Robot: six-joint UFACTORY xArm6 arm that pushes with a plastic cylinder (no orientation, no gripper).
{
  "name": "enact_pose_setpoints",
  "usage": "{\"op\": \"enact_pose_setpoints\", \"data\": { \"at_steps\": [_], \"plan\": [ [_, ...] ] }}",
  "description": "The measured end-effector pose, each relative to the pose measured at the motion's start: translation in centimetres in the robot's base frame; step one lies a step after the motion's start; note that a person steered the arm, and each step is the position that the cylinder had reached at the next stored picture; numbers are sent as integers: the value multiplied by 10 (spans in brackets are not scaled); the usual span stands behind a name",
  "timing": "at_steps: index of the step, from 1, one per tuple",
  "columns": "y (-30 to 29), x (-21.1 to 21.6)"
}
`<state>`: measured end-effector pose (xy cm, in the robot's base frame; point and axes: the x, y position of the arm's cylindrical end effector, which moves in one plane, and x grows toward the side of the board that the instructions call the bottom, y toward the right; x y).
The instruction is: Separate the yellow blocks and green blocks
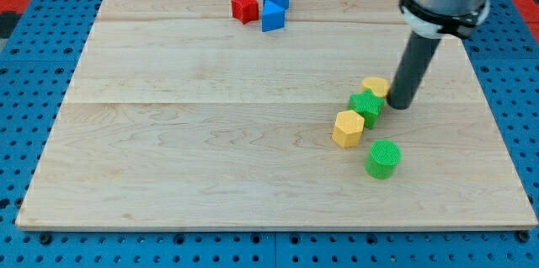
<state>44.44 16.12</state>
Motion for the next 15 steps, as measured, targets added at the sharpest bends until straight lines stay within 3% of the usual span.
{"op": "enact_pose_setpoints", "data": {
  "at_steps": [2,3,4,6,7,8,10,11,13,14,15],
  "plan": [
    [-17,-1],
    [8,31],
    [-4,48],
    [-115,40],
    [-129,27],
    [-59,2],
    [24,-2],
    [47,41],
    [32,52],
    [57,13],
    [11,13]
  ]
}}
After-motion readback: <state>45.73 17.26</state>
